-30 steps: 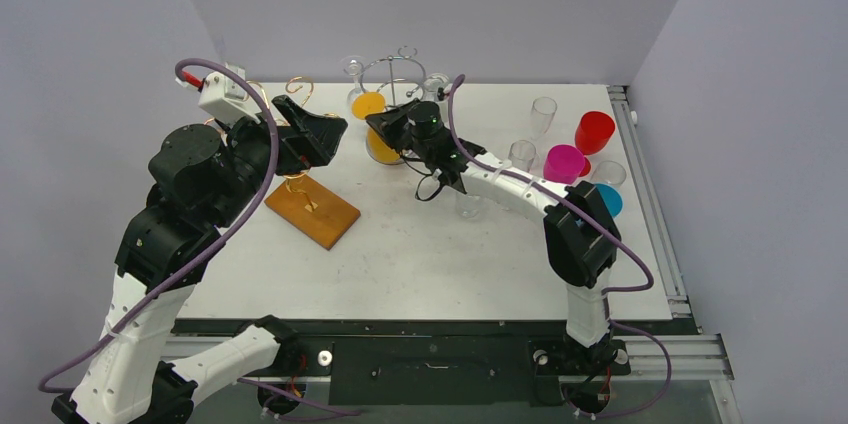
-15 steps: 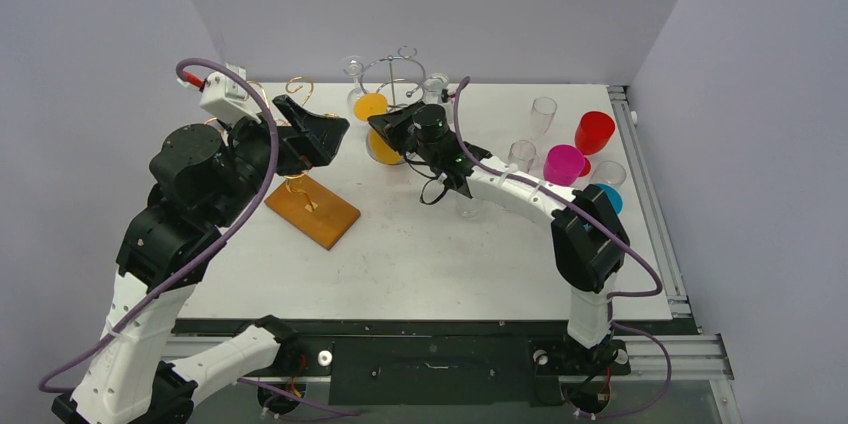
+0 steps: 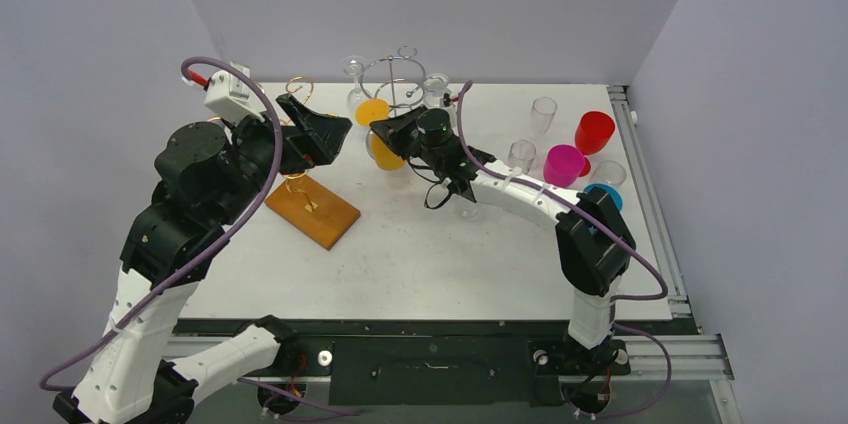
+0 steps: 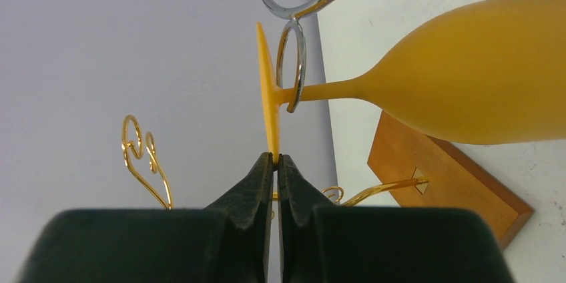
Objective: Take the wine glass off the wine glass rack
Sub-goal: Pick up the wine glass from the wine rack.
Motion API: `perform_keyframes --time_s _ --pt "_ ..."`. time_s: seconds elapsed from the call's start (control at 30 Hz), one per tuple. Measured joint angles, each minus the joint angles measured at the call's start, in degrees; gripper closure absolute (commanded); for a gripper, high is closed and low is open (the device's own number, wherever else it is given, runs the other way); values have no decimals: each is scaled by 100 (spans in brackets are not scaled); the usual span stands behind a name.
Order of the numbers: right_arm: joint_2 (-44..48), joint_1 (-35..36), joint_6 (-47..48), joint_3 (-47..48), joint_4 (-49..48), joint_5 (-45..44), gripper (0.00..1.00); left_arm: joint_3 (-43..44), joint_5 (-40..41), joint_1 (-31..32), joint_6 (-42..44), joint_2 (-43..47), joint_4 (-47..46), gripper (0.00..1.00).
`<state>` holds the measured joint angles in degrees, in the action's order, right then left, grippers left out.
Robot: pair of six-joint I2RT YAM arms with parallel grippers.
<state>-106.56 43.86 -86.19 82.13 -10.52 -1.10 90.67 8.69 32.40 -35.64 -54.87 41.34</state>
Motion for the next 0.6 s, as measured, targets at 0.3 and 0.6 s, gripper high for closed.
perform_keyframes --time_s 0.3,0.6 --pt "129 -4 -2 -105 -203 227 100 -44 -17 0 -28 -11 -48 4" --pt "407 -4 -20 -623 -262 428 100 -76 -20 0 -140 -11 -94 4"
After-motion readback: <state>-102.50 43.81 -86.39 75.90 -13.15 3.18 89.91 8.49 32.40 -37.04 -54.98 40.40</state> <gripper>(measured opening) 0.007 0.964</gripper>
